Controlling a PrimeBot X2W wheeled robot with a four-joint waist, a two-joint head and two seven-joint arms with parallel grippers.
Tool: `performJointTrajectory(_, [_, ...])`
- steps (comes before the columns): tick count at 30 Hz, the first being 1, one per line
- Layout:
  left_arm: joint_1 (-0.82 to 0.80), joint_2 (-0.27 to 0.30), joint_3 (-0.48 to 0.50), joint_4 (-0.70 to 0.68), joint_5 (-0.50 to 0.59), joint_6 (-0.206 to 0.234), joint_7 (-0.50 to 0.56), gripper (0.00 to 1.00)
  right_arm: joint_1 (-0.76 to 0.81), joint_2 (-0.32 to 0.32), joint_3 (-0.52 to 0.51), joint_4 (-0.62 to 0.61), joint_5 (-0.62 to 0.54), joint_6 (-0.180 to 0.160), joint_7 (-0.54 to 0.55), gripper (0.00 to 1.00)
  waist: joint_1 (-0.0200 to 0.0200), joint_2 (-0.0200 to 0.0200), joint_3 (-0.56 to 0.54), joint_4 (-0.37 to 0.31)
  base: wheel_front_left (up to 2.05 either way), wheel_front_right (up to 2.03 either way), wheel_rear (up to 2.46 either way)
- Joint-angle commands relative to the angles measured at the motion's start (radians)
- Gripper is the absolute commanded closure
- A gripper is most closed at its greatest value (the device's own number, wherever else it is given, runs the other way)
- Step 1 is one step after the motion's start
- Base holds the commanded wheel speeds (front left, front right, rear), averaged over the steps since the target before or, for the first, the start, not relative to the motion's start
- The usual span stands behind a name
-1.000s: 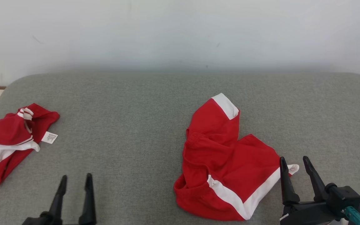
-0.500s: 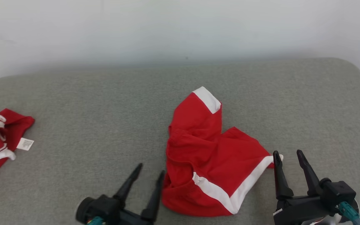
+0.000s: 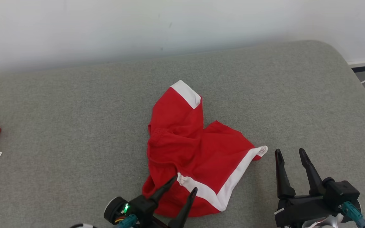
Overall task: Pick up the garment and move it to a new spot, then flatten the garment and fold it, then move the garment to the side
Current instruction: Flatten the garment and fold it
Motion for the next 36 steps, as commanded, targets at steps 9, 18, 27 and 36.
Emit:
performJointTrajectory(9, [-0.063,0.002,-0.002,0.103,-0.031,0.010,-0.008,0.00,-0.017,0.006,0.012,0.006,0.005,0.000,-0.001,0.00,-0.0001,-0.0001,0.011,-0.027,0.00,0.00,0.00])
performJointTrajectory(18, [-0.099,0.002,-0.032,0.180,-0.064,0.012,-0.002,0.46,-0.019,0.007,0.018,0.014,0.008,0.000,-0.001,0.00,-0.0001,-0.0001,0.012,-0.054,0.00,0.00,0.00])
performJointTrajectory(27, [-0.125,0.005,-0.018,0.240,-0.079,0.031,-0.017,1.00,-0.009,0.012,0.006,0.009,-0.001,0.000,-0.001,0.00,-0.0001,-0.0001,0.011,-0.047,0.00,0.00,0.00])
performJointTrajectory(36, [-0.115,0.062,0.076,0.097,-0.101,0.084,-0.038,1.00,0.003,0.004,-0.007,0.006,0.001,0.000,-0.001,0.00,-0.0001,-0.0001,-0.013,0.040,0.00,0.00,0.00])
